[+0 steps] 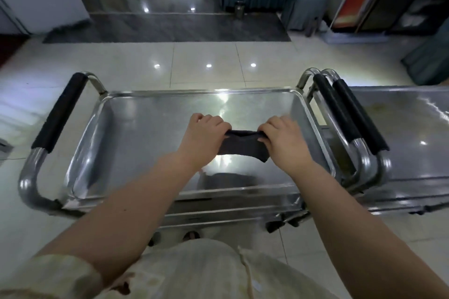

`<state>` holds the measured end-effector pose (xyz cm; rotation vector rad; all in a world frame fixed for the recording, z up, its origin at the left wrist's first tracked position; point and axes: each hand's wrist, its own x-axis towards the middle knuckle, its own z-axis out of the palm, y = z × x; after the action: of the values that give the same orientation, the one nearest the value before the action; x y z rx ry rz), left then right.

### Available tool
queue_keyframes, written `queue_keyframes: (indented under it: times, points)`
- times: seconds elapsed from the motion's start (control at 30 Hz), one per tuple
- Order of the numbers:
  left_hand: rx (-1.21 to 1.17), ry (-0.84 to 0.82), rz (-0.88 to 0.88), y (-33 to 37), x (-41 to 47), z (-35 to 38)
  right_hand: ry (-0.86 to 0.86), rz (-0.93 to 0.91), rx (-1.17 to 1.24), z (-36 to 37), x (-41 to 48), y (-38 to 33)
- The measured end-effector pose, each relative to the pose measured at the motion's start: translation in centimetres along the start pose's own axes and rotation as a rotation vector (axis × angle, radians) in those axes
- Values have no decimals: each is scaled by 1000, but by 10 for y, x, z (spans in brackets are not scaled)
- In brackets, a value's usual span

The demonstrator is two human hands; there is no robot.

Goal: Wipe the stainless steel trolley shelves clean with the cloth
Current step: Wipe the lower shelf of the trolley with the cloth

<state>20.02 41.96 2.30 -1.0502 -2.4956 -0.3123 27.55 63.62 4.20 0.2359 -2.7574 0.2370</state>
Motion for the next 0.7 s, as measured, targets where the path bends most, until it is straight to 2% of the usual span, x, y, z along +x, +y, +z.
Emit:
queue_keyframes:
  times: [0.23, 0.37, 0.53, 0.7]
  points:
    - [-47, 2, -134, 105, -80, -3, -25, -131, 131, 2, -107, 20]
    - [-54, -83, -215, 144, -125, -3, -57, -152, 221, 9, -161, 16]
    - [-104, -225, -319, 169, -170, 14, -119, -90, 291, 32, -214, 6]
    - [-192, -371, -392, 179, -188, 30, -211, 65, 372, 48, -248, -1]
